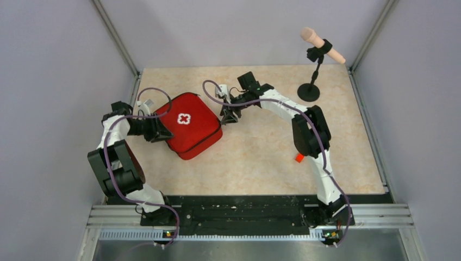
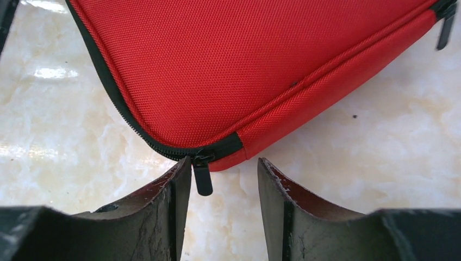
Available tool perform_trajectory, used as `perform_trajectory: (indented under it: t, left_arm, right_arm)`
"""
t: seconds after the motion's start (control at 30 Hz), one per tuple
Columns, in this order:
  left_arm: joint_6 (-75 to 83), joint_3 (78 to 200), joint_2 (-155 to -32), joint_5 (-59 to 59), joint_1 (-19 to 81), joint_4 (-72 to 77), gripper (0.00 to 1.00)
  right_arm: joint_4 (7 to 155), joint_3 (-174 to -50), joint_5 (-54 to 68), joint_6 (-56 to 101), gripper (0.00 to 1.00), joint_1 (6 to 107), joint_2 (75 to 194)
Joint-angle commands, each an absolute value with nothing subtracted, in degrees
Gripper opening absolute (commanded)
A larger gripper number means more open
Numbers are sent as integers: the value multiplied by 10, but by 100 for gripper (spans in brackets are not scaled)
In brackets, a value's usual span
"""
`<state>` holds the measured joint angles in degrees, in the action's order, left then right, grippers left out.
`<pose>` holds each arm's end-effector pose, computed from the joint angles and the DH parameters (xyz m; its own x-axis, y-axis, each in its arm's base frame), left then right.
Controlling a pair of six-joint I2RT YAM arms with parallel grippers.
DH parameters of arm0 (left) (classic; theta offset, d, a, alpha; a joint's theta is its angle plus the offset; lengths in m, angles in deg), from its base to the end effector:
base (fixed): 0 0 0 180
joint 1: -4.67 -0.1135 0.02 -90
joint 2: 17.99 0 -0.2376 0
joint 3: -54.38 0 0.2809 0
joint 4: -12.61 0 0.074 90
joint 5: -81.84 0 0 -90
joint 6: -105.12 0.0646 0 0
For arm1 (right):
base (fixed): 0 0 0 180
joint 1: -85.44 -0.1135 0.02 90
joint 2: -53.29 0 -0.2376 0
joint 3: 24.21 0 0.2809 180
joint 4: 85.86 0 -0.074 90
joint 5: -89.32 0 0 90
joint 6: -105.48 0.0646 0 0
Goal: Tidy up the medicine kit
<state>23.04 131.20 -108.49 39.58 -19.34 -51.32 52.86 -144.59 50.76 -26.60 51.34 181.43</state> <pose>0.3120 0.0866 0.1700 -0.9014 -0.3001 -0.3121 -0.0044 0.7272 -0.6864 0.4022 0.3333 0.1762 0.0545 -0.4676 -0.8823 -0.9935 -0.1139 -0.0010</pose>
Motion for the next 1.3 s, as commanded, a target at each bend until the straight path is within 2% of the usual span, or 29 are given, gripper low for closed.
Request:
perform_trajectory:
  t: [0.0,0.23,0.43,0.63,0.87,1.27]
  left_arm:
    - [249,1309,-1080,413,-189,-525,36]
    - [249,1310,-1083,414,-187,-526,36]
    - [248,1309,-1084,416,-186,-526,36]
    - [249,1306,-1080,417,-186,-526,36]
    - [248,1305,-1079,421,-185,-524,36]
    - [245,1305,-1084,432,-183,-520,36]
  right_arm:
    - [487,-1492,596,-253,47,528,1845]
    - [483,-1461,613,-265,50,528,1824]
    - [488,-1443,597,-269,47,525,1818]
    - [591,-1381,529,-214,39,511,1790]
    - [748,-1277,423,-171,42,493,1721]
    - [788,-1215,312,-194,45,453,1667]
